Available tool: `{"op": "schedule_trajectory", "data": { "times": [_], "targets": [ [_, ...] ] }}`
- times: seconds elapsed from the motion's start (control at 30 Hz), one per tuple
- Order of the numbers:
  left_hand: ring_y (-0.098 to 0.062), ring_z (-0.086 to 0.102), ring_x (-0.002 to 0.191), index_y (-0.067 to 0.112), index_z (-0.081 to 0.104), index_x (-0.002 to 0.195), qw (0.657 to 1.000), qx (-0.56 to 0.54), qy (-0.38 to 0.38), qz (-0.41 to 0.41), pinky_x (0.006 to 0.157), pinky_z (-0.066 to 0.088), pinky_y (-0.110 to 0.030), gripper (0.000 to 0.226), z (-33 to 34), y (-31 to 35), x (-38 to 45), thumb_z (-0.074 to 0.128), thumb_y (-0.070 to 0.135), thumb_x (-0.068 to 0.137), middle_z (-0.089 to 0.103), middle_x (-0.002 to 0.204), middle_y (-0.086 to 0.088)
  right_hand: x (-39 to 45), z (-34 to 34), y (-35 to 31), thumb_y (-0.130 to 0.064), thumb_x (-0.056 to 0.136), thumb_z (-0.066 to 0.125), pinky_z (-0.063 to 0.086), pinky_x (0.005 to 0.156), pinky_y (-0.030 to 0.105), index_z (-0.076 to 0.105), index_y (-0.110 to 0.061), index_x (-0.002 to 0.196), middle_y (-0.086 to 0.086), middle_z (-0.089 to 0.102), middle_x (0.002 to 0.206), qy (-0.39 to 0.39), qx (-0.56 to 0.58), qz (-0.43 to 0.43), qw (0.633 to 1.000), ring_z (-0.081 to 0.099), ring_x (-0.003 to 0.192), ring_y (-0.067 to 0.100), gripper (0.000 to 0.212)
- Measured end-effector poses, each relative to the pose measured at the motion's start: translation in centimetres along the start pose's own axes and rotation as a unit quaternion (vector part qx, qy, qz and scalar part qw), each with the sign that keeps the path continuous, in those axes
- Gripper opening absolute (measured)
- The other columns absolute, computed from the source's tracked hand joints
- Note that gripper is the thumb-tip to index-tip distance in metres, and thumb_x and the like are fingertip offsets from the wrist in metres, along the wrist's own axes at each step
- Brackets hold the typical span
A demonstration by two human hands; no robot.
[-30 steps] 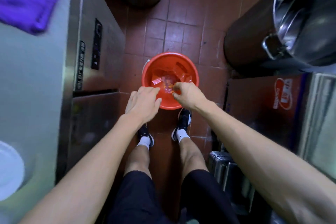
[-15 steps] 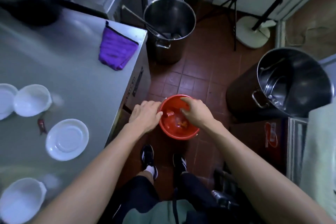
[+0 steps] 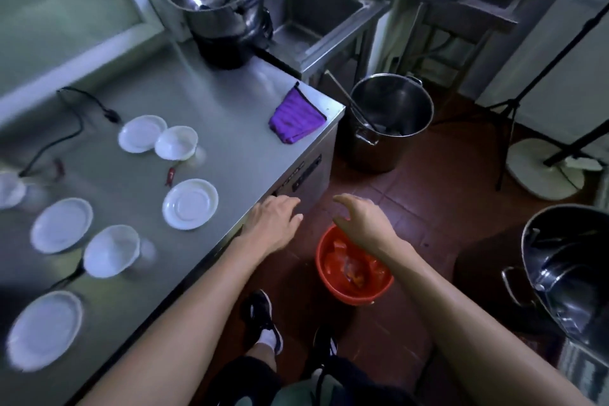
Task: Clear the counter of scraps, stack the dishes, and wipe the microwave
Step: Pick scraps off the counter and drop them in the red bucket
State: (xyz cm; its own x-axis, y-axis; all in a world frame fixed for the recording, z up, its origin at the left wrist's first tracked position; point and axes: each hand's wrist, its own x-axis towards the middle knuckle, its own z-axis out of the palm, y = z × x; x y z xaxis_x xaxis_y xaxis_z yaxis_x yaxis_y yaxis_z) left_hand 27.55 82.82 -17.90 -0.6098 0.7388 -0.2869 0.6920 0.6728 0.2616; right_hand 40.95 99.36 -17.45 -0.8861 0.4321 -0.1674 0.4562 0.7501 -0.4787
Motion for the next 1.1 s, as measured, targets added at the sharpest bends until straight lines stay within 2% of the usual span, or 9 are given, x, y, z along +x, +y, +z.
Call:
{"op": "schedule_trajectory", "data": {
  "times": [0.1,0.27,0.4,0.7,0.8,0.93,1.03,1.1],
  "targets": [
    [-0.022,0.046,0.132,0.029,0.048,0.141,0.998,-0.018,0.024,-0.055,0.104,0.038,-0.040,0.044,-0.6,-2.2,-2.7,0.045,0.045,0.100,0.051,0.144,0.004,0.6,0.8,-2.9,-0.028,0.089,0.064,0.050,0.098,0.043,0.061,-0.019,0.132,-0.002,0.062,0.136,-0.013,-0.004,-0.063,0.998,0.059,0.123,0.023,0.044],
    [-0.020,0.045,0.130,0.028,0.049,0.140,0.987,-0.045,0.076,-0.136,0.103,0.039,-0.039,0.043,-1.6,-7.1,-8.0,0.044,0.044,0.100,0.053,0.141,0.005,1.0,3.0,-9.2,-0.024,0.084,0.066,0.054,0.085,0.045,0.066,-0.015,0.119,0.002,0.069,0.120,-0.038,-0.018,-0.152,0.987,0.064,0.108,0.030,0.036],
    [-0.024,0.046,0.131,0.026,0.048,0.141,0.974,-0.049,0.108,-0.193,0.104,0.041,-0.043,0.044,-2.2,-11.2,-13.0,0.046,0.040,0.099,0.053,0.142,0.002,1.0,4.8,-14.9,-0.028,0.086,0.063,0.050,0.091,0.043,0.062,-0.023,0.130,-0.003,0.065,0.130,-0.069,-0.037,-0.211,0.974,0.061,0.115,0.026,0.043],
    [-0.028,0.054,0.118,0.023,0.055,0.132,0.937,-0.072,0.176,-0.293,0.089,0.047,-0.043,0.037,-3.0,-20.1,-25.8,0.051,0.035,0.097,0.060,0.132,0.000,-1.1,10.4,-28.2,-0.029,0.091,0.066,0.047,0.097,0.042,0.055,-0.017,0.139,0.000,0.060,0.138,-0.113,-0.075,-0.329,0.935,0.057,0.122,0.028,0.050],
    [-0.027,0.051,0.123,0.021,0.055,0.132,0.924,-0.088,0.188,-0.321,0.094,0.047,-0.045,0.039,-2.6,-23.2,-30.4,0.051,0.036,0.097,0.060,0.133,-0.001,-2.9,12.9,-32.7,-0.030,0.091,0.066,0.048,0.095,0.042,0.055,-0.019,0.139,-0.001,0.060,0.138,-0.119,-0.090,-0.360,0.921,0.058,0.121,0.028,0.050],
    [-0.029,0.057,0.118,0.023,0.059,0.131,0.903,-0.098,0.217,-0.357,0.091,0.049,-0.040,0.038,-1.9,-26.6,-35.6,0.055,0.037,0.096,0.061,0.134,-0.003,-5.7,16.3,-38.0,-0.030,0.091,0.067,0.047,0.096,0.040,0.057,-0.018,0.137,0.001,0.059,0.139,-0.131,-0.083,-0.382,0.911,0.056,0.124,0.028,0.049],
    [-0.026,0.058,0.116,0.024,0.057,0.135,0.893,-0.110,0.233,-0.370,0.091,0.050,-0.041,0.041,-1.2,-29.2,-39.5,0.056,0.037,0.096,0.063,0.130,-0.003,-7.7,19.1,-41.5,-0.029,0.091,0.066,0.049,0.094,0.040,0.057,-0.019,0.136,0.001,0.061,0.137,-0.141,-0.089,-0.403,0.900,0.058,0.122,0.027,0.047],
    [-0.025,0.057,0.116,0.021,0.060,0.128,0.886,-0.115,0.240,-0.379,0.089,0.051,-0.044,0.035,-0.4,-31.2,-42.6,0.056,0.034,0.096,0.065,0.124,-0.002,-9.2,21.3,-44.0,-0.029,0.091,0.066,0.049,0.094,0.039,0.057,-0.020,0.137,0.000,0.061,0.138,-0.156,-0.088,-0.409,0.895,0.058,0.121,0.027,0.047]
  ]
}}
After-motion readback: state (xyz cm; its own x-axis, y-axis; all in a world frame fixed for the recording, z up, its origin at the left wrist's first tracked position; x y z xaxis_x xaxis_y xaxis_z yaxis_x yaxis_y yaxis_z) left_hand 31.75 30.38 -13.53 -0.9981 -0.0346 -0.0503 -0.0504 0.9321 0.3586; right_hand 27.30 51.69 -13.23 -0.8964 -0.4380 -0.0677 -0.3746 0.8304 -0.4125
